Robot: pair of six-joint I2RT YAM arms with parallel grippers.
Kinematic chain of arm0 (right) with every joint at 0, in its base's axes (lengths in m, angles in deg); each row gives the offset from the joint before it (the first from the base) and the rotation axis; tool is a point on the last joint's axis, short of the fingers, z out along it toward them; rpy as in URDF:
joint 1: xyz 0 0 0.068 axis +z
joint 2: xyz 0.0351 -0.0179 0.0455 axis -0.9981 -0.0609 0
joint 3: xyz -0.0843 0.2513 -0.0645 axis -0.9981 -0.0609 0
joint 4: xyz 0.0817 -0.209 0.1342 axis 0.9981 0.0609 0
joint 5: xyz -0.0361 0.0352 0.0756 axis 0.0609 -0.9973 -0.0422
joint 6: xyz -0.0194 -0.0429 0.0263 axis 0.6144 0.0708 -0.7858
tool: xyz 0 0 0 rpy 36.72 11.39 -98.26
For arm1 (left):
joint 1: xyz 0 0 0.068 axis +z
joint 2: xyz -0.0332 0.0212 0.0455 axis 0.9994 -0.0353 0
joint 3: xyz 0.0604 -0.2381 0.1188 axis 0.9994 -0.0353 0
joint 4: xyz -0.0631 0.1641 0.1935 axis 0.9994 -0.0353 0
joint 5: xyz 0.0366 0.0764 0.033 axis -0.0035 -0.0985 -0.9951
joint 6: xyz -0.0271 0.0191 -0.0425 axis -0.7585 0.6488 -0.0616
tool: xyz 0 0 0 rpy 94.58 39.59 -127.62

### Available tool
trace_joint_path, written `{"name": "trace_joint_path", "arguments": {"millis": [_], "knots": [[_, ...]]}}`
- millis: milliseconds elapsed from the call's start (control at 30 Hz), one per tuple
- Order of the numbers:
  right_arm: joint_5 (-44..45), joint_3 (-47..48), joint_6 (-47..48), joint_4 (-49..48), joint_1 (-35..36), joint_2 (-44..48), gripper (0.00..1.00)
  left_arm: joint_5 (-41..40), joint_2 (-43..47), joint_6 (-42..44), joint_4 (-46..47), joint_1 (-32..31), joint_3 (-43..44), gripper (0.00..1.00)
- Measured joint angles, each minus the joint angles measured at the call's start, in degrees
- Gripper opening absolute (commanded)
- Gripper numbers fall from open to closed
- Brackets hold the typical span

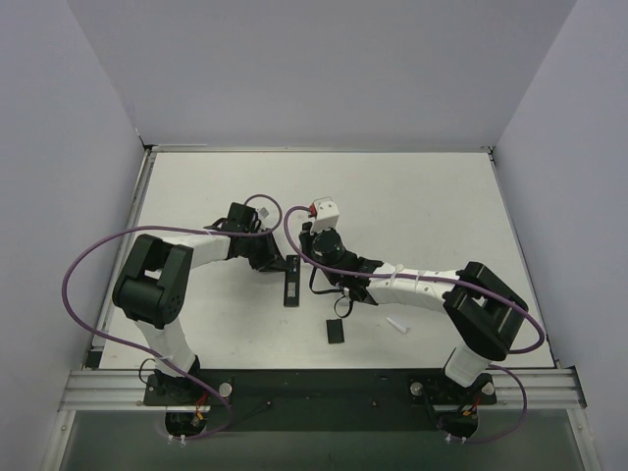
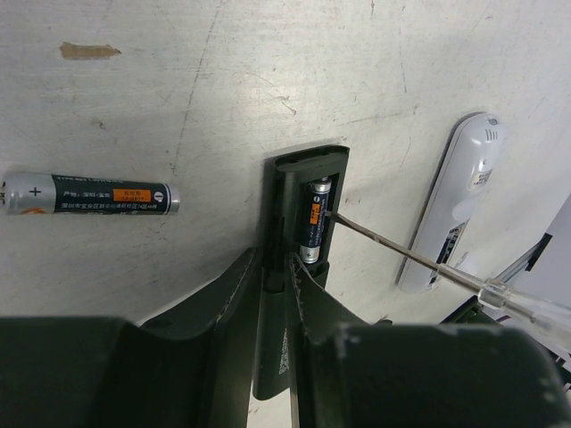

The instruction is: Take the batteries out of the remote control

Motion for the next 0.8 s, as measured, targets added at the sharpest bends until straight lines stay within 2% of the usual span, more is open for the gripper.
{"name": "trace_joint_path", "arguments": {"millis": [400, 800], "knots": [[-0.02, -1.33, 0.26, -2.16, 0.00, 0.00, 0.00, 0.46, -0.02, -0.26, 0.61, 0.02, -0.28, 0.26], [-1.09, -4.17, -5.09, -7.08, -0.87, -0.11, 0.00, 2.27, -0.66, -1.51, 2.21, 0.72, -0.92, 0.26]]}}
